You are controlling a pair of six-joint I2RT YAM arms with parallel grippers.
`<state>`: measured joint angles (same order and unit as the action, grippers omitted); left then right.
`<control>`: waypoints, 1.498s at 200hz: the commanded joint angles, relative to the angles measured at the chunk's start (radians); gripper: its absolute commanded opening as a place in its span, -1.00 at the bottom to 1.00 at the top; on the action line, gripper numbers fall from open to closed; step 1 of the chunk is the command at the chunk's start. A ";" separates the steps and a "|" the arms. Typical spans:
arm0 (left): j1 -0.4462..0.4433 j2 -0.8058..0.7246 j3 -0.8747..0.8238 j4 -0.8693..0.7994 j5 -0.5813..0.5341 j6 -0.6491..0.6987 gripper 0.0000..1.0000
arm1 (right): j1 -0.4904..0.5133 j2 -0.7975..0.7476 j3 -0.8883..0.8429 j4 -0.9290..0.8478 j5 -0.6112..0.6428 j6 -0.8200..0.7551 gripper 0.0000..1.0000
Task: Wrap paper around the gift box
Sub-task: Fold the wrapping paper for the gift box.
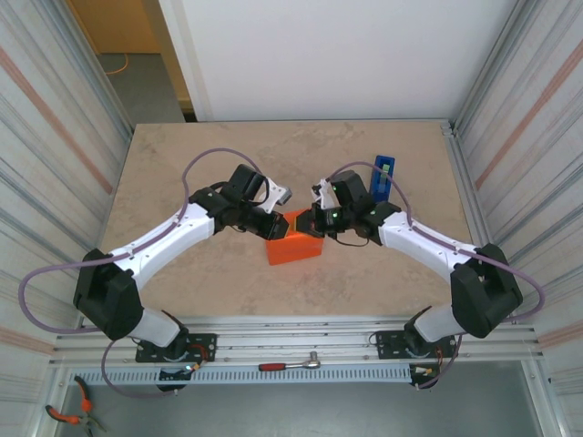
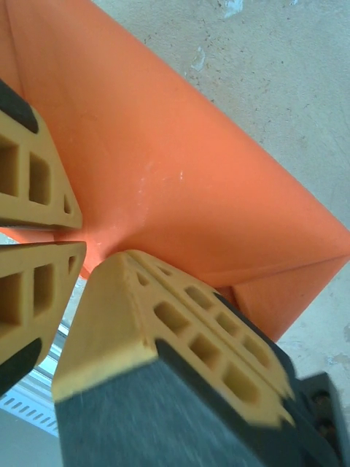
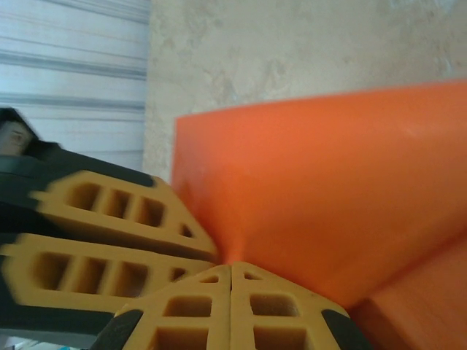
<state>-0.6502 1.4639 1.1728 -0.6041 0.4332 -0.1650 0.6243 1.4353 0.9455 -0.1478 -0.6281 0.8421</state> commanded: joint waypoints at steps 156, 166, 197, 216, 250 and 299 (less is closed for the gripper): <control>0.059 -0.197 -0.027 0.218 -0.365 0.128 0.98 | 0.004 -0.024 -0.079 0.013 0.046 0.019 -1.00; 0.065 -0.191 -0.019 0.213 -0.374 0.129 0.98 | 0.004 -0.022 -0.079 0.013 0.045 0.019 -1.00; 0.075 -0.160 0.022 0.162 -0.335 0.155 0.92 | 0.004 -0.015 -0.076 0.008 0.042 0.017 -1.00; 0.078 -0.146 0.027 0.140 -0.240 0.214 0.48 | 0.005 -0.014 -0.076 0.008 0.042 0.017 -1.00; 0.077 -0.113 0.031 0.107 -0.134 0.253 -0.19 | 0.005 -0.014 -0.080 0.005 0.047 0.019 -1.00; 0.044 -0.057 0.036 0.101 -0.082 0.274 -0.27 | 0.004 -0.017 -0.085 0.004 0.051 0.022 -1.00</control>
<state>-0.5827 1.3838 1.1759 -0.4767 0.2981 0.0685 0.6243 1.4063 0.8932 -0.0795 -0.6209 0.8566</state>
